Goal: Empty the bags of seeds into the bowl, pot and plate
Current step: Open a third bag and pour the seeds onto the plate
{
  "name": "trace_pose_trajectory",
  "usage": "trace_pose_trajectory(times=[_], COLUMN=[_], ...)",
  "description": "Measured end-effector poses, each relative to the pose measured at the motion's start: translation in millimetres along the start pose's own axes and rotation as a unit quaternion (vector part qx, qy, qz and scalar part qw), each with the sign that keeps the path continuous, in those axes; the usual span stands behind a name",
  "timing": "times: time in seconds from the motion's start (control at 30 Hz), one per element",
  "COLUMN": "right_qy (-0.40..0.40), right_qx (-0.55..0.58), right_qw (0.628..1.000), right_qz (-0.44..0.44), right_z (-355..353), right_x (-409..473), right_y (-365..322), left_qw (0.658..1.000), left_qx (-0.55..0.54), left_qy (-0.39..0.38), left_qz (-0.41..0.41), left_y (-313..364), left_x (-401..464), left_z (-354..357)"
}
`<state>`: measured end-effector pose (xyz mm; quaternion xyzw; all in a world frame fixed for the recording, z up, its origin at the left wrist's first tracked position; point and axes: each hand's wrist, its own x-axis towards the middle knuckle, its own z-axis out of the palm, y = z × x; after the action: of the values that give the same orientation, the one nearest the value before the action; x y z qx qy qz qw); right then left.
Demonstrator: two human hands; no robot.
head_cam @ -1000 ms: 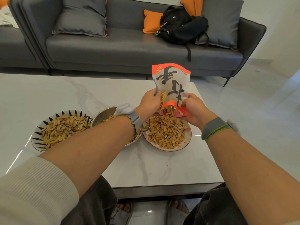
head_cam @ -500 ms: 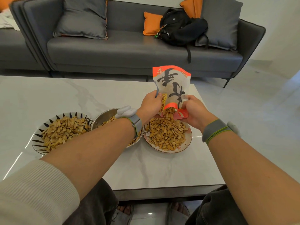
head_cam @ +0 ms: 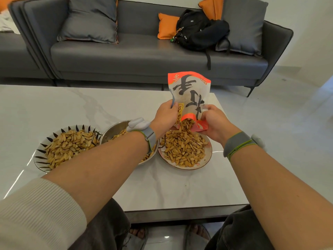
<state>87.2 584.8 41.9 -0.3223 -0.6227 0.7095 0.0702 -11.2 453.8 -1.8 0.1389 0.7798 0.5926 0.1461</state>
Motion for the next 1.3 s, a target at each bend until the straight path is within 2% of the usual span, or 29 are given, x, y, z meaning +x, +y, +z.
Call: trace_pose_trajectory(times=[0.7, 1.17, 1.3], right_qy=[-0.001, 0.013, 0.026], right_qx=[0.006, 0.003, 0.024], right_qw=[1.000, 1.000, 0.999], right_qz=[0.002, -0.005, -0.004], right_z=[1.8, 6.6, 0.3], right_x=[-0.4, -1.0, 1.1], right_y=[-2.2, 3.0, -0.5], left_qw=[1.000, 0.999, 1.000], left_qx=[-0.017, 0.023, 0.000], left_qy=[0.003, 0.016, 0.006], left_qz=[0.003, 0.022, 0.015], left_y=[2.1, -2.8, 0.6], left_x=[-2.2, -0.5, 0.8], left_z=[-1.2, 2.9, 0.4])
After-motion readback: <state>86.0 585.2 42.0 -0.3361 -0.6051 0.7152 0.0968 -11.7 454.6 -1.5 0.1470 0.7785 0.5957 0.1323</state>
